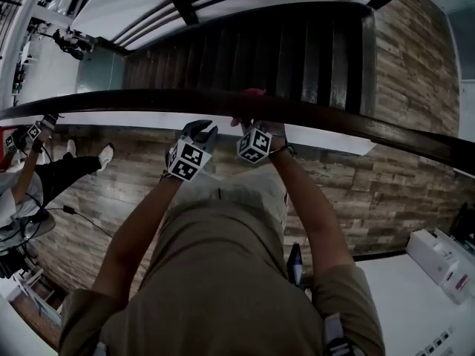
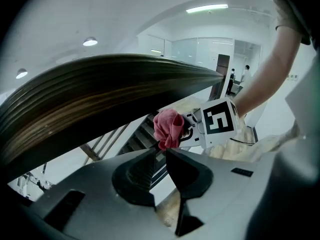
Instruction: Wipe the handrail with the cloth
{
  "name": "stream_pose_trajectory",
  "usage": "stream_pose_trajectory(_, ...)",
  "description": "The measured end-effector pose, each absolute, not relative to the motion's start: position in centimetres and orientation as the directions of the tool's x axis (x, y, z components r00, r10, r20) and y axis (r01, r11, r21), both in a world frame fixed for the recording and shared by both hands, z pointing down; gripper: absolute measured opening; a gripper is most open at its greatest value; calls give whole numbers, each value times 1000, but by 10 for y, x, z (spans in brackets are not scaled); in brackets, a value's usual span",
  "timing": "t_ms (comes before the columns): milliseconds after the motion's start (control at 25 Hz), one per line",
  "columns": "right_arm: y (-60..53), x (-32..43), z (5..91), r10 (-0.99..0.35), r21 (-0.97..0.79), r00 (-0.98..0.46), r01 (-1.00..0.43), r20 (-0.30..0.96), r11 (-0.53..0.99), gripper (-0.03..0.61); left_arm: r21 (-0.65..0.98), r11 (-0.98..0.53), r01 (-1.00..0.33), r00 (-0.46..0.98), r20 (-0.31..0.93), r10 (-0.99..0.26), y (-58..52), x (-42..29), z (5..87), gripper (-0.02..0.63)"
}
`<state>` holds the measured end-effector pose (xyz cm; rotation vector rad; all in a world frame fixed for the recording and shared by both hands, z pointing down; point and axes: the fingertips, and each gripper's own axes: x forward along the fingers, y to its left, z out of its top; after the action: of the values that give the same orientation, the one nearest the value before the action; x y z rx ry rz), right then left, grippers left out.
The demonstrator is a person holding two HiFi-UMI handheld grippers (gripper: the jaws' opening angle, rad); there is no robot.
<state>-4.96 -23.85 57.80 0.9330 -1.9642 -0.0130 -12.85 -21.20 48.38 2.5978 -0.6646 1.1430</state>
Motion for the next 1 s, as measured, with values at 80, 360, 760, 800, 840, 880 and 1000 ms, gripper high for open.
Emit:
stream_pose_trajectory(80,-233,-31,577,-621,378,-271,-596,735,708,98,5,-878,-478,583,750,-313,-207,-112,487,75)
stream_pose_trajectory(360,-213,45,575,-597,373,-299,-556,745,743,98,-61,-844,-533,501,781,-373,-185,-36,488,75)
stream_pose_trajectory(760,-178,138,576,-556,336,-259,-577,790,745,100,-9,-820,-572,496,792,-355,-129,68,484,75)
stream_pose_trajectory(800,-176,142,575,-552,334,-251,-580,795,743,98,0,-826,-564,507,790,-346,-125,72,481,75)
stream_pose_trajectory(840,-173,146,575,-550,333,-244,-583,799,741,98,9,-831,-556,517,787,-337,-120,75,478,75)
stream_pose_trajectory(880,-170,150,575,-550,332,-237,-588,801,737,98,15,-837,-547,524,785,-329,-117,78,477,75)
stream_pose_trajectory(1000,-163,164,575,-561,334,-217,-616,799,714,98,15,-861,-508,538,786,-304,-113,87,478,75)
